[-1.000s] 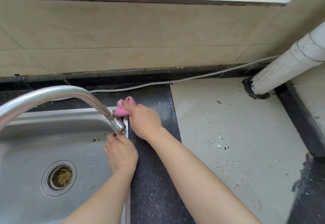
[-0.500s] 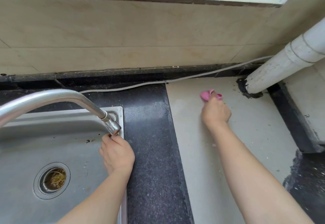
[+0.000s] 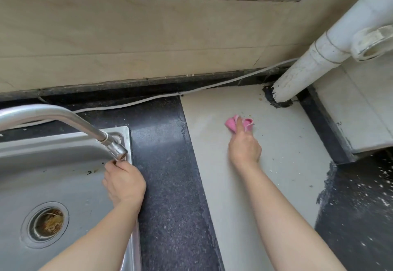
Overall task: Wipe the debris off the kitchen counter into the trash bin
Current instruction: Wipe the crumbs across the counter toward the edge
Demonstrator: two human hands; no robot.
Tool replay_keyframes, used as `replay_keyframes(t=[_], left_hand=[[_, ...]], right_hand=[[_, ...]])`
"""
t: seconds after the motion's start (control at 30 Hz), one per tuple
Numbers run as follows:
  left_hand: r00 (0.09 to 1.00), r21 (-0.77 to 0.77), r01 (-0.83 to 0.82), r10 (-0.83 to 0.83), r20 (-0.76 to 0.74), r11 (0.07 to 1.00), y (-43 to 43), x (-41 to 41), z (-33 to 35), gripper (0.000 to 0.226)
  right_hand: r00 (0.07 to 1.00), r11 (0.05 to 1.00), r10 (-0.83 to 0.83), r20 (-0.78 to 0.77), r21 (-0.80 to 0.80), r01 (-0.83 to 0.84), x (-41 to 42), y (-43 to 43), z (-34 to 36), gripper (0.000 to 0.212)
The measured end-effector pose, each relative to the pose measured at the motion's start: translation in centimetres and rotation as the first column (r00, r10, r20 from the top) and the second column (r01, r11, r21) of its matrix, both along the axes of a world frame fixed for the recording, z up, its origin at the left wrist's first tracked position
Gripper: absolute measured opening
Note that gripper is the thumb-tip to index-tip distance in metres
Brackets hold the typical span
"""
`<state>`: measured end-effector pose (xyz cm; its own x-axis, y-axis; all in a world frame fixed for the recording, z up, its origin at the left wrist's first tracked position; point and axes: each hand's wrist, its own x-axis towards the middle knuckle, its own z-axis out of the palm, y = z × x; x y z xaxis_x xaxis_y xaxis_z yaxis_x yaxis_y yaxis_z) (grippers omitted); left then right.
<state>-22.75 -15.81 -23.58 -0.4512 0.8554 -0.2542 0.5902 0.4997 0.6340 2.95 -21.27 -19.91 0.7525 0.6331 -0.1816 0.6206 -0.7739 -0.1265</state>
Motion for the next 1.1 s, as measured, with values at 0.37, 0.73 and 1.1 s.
replay_keyframes(t=[0.37, 0.73, 1.1], left_hand=[[1.000, -0.021, -0.021, 0.021, 0.004, 1.000, -0.1, 0.2, 0.3, 0.041], [1.000, -0.011, -0.010, 0.010, -0.005, 1.000, -0.2, 0.2, 0.2, 0.042], [0.999, 0.001, -0.020, 0.020, -0.027, 1.000, -0.1, 0.4, 0.2, 0.041]], right_hand=[[0.996, 0.991, -0.055, -0.065, 0.116, 0.062, -2.2, 0.5, 3.3, 0.054], [0.999, 0.987, -0.033, -0.022, -0.155, 0.029, -1.8, -6.5, 0.7, 0.068], [0.994, 1.000, 0.027, -0.105, 0.000, -0.027, -5.0, -5.2, 4.5, 0.060]])
